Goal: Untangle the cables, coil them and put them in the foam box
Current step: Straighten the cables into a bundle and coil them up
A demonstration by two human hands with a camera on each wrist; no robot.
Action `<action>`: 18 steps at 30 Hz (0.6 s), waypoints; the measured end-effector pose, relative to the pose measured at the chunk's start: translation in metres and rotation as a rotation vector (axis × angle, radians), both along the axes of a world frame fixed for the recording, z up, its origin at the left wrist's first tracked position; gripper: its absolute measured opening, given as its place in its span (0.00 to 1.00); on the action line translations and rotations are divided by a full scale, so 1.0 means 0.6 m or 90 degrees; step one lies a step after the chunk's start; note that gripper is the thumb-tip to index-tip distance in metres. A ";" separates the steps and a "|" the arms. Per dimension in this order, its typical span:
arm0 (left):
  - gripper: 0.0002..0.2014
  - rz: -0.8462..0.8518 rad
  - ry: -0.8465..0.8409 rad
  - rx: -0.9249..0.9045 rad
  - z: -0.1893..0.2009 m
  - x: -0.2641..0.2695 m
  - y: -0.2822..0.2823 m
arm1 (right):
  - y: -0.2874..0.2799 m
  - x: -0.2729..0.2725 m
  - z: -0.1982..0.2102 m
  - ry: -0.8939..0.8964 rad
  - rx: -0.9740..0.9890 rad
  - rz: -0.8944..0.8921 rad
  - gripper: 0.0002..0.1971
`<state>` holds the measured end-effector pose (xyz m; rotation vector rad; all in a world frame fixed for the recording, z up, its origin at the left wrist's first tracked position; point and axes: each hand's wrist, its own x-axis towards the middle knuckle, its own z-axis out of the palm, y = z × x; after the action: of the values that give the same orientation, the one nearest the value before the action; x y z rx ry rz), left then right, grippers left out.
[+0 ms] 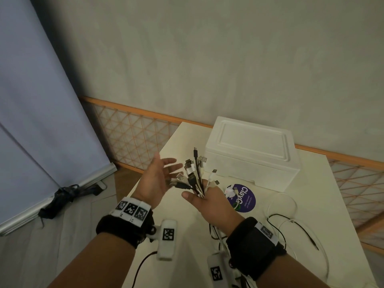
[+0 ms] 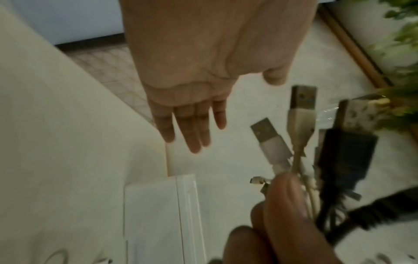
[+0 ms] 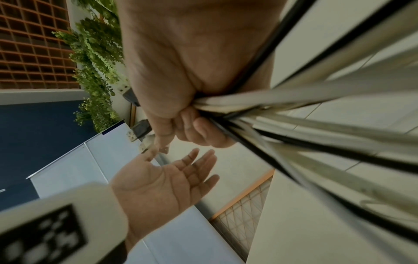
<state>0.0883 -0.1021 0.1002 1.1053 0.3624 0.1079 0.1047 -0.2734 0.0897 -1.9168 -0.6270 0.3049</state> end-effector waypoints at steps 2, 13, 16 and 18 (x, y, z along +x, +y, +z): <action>0.44 -0.040 -0.047 -0.095 -0.013 -0.013 -0.007 | 0.001 -0.001 0.002 -0.007 -0.012 0.004 0.13; 0.15 -0.049 -0.137 0.070 0.015 -0.008 -0.044 | 0.010 -0.009 0.003 -0.021 -0.253 0.059 0.15; 0.19 -0.065 -0.154 0.081 0.017 -0.013 -0.051 | 0.011 -0.015 0.004 0.031 -0.154 0.019 0.07; 0.21 -0.079 -0.156 0.076 0.013 -0.015 -0.053 | 0.016 -0.020 0.002 0.083 -0.064 -0.019 0.06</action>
<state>0.0795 -0.1337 0.1081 1.2136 0.0681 0.1547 0.0925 -0.2636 0.0908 -1.9830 -0.5038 0.4459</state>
